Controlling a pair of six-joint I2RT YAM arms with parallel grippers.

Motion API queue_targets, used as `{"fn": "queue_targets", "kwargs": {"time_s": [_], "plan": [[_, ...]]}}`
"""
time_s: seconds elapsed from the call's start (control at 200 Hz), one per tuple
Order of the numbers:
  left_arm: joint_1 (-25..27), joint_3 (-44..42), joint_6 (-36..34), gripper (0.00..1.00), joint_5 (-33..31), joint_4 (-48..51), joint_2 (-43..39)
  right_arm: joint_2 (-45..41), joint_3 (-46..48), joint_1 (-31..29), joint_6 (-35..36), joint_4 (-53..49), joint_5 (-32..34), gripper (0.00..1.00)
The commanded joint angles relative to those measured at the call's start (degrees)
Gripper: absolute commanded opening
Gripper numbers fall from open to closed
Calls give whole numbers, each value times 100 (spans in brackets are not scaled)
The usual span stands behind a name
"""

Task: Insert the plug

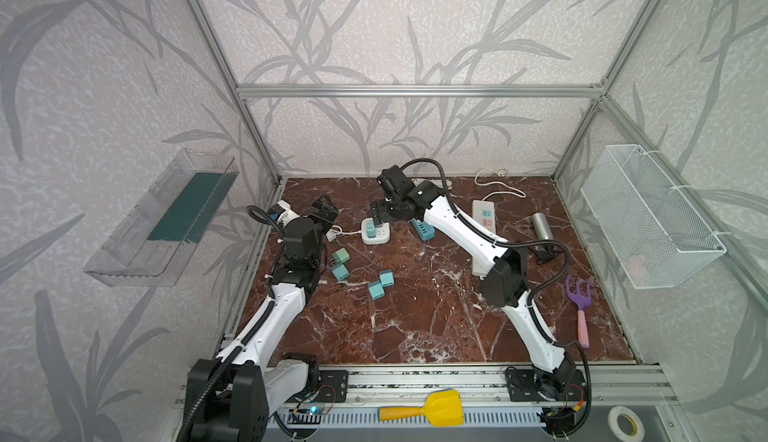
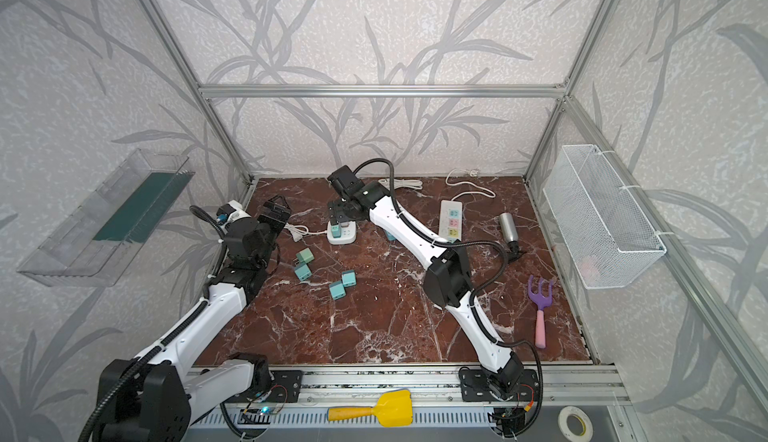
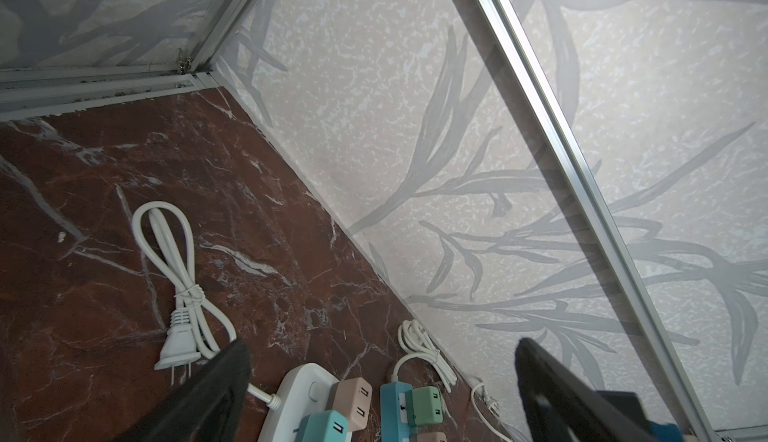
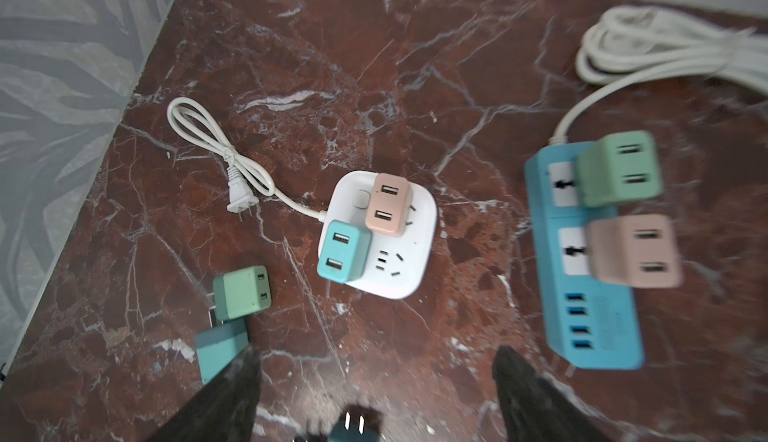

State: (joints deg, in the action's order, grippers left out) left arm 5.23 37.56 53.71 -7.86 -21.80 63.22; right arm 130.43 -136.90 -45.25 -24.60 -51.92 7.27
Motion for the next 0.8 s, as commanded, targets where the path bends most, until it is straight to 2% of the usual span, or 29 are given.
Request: {"fn": "queue_targets", "kwargs": {"time_s": [0.0, 0.075, 0.17, 0.28, 0.355, 0.455, 0.57, 0.655, 0.795], "plan": [[81, 308, -261, 99, 377, 5, 31, -1257, 1225, 153, 629, -76, 824, 91], [222, 421, -282, 99, 629, 58, 140, -2164, 2832, 430, 667, 413, 1143, 94], [403, 551, -223, 99, 1065, 49, 342, -3300, 4906, 1129, 584, 1243, 743, 98], [809, 701, -226, 99, 1335, 181, 590, -3857, 5942, 2051, 531, 1361, 66, 99], [1159, 735, -271, 99, 1446, 165, 727, -3794, 6235, 2559, 585, 1390, -327, 99], [1428, 779, -374, 99, 1595, 124, 814, -3460, 6290, 2787, 712, 1284, -542, 99], [1454, 758, -454, 99, 1513, 115, 780, -3030, 6210, 2892, 691, 1216, -470, 99], [1454, 690, -525, 99, 1398, 59, 703, -2789, 6215, 2961, 778, 1389, -743, 99], [1454, 659, -627, 99, 1347, 31, 662, -2352, 5900, 2998, 779, 1182, -632, 99]]}}
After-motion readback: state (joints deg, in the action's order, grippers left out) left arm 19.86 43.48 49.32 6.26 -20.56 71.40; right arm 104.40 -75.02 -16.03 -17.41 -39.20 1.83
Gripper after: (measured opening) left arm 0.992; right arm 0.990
